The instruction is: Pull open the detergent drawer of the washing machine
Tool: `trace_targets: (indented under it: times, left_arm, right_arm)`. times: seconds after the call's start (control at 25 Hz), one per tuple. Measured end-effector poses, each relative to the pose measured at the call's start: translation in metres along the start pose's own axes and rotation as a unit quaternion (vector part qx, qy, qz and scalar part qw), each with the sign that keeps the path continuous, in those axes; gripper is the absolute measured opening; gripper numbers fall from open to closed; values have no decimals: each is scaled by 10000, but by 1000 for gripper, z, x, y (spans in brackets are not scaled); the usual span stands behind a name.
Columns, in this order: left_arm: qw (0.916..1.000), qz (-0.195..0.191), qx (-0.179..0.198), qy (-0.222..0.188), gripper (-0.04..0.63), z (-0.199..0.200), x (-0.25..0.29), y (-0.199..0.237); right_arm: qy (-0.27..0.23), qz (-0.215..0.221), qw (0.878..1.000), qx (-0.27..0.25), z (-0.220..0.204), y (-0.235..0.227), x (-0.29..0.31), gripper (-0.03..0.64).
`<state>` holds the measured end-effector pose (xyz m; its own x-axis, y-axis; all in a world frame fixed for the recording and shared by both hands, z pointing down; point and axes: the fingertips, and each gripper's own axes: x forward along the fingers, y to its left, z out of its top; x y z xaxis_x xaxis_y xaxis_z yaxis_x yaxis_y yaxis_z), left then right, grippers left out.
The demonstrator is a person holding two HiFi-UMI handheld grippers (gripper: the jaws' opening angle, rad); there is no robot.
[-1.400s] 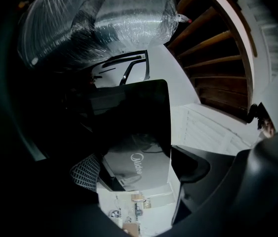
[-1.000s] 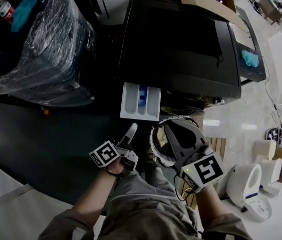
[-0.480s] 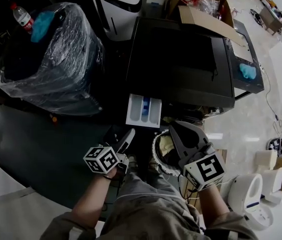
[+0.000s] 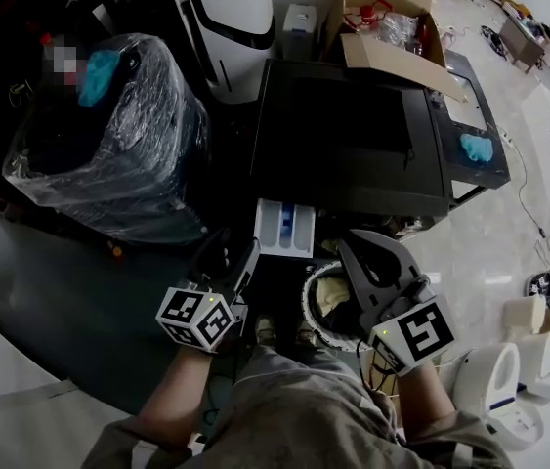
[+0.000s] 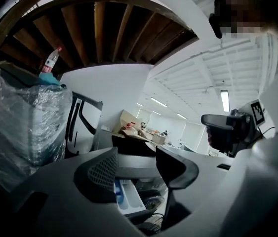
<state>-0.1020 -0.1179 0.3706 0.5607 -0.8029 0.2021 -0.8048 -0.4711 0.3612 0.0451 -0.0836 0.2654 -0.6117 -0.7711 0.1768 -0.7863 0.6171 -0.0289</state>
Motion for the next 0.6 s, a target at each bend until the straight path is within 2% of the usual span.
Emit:
trace_targets:
  times: [0.12,0.2,0.36,0.52,0.6]
  left_arm:
    - [9997,10,212,-121,208,29,-5,-10]
    - [9992,77,373,-139,148,45,-9,-15]
    - [9967,75,756,-285,115,77,-14,-27]
    - [9911,161,1218,-519,58,101,-24,-36]
    - [9876,218,1451,-559,37,110,-28,-39]
  right_arm:
    - [-111,-28,9998,-162,17,-1,-8,34]
    - [-182,-57,9996,-222,28,-2,-11,34]
    - [-401,-138,9987,-300,48,-5,-18,34]
    - [-967,-94,9952,84,75,-4,-25,34]
    - [-1136,-66,9935,58,87,-2,-28,34]
